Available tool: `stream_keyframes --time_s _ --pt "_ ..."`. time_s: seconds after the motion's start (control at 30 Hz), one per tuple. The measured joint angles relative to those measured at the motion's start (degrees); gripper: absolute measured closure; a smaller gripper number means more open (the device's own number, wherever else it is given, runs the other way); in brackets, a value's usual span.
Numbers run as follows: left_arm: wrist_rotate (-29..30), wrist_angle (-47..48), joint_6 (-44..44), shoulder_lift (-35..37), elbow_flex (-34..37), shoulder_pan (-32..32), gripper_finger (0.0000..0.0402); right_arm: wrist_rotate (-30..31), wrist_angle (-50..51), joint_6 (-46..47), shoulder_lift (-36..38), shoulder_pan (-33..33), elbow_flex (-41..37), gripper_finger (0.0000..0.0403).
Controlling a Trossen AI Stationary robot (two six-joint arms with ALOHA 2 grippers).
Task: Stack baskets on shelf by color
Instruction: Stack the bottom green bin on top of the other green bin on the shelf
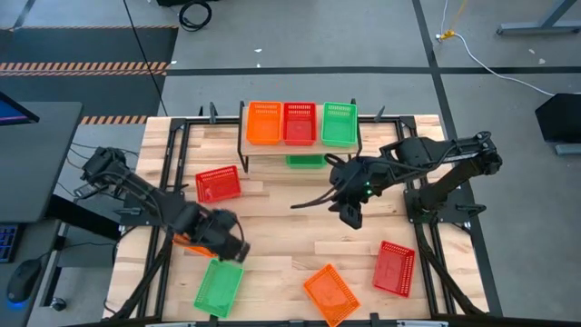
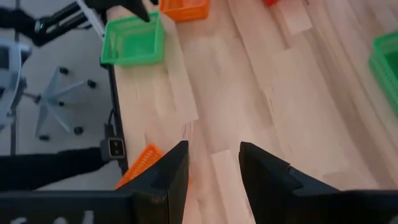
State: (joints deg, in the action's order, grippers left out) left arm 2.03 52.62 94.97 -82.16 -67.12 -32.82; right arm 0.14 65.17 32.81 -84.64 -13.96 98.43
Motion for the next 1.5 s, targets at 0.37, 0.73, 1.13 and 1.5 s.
stream_keyframes --time_s 0.37,0.73,1.13,1.5 --pt "-0.4 1.6 -33.7 -5.2 0.0 -9.2 0.0225 -2.4 0.4 -7.5 0.0 1.0 0.0 0.0257" --pt "9.7 4.3 -55.4 -10.0 0.0 -9.1 0.0213 -0.2 0.1 -2.7 0.0 0.3 0.0 0.0257" --pt "3.2 2.5 -64.4 -15.5 0.0 -7.4 0.0215 0.4 0.4 0.6 0.0 0.4 0.0 0.0257" --pt "2.2 -0.8 -62.4 -8.0 -0.1 -5.7 0.0229 0.2 1.2 -1.0 0.0 1.3 0.0 0.0257"
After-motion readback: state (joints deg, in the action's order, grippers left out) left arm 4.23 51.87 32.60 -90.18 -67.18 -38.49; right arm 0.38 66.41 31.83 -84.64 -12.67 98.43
